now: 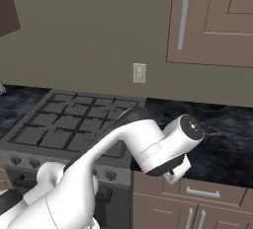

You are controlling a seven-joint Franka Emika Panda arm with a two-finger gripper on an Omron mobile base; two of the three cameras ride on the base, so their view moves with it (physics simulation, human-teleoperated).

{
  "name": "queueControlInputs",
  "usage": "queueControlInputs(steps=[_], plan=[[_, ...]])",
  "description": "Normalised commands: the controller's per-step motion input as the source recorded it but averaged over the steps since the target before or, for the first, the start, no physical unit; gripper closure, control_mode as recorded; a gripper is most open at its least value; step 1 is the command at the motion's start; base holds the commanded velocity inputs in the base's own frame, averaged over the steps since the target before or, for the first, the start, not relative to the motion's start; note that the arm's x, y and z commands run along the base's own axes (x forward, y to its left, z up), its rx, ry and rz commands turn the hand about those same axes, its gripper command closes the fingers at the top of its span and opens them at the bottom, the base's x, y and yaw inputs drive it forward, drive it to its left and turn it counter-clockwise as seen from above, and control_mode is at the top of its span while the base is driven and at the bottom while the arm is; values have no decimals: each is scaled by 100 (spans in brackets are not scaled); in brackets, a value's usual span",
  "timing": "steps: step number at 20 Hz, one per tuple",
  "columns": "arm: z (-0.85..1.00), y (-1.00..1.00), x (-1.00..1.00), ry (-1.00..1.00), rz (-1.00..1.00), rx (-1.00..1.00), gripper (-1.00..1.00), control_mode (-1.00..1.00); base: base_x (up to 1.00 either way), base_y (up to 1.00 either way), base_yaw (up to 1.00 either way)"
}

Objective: Take the tongs from the drawer on the right and place them on the dining counter next to the tray containing the kebab skewer.

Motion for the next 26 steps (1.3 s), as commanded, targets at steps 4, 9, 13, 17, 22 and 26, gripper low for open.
queueControlInputs(steps=[4, 9, 13, 17, 22, 26], plan=[[-36, -20, -13, -10, -10, 0, -100, -100, 0, 0, 0], [-26, -28, -6, -6, -11, 2, -100, -100, 0, 0, 0], [-14, -28, 0, 0, -13, 9, -100, -100, 0, 0, 0], [-18, -28, 0, 0, -13, 9, -100, -100, 0, 0, 0], [-28, -22, 0, -4, -9, 3, -100, -100, 0, 0, 0], [-38, -5, 0, -12, -3, 0, -100, -100, 0, 0, 0]])
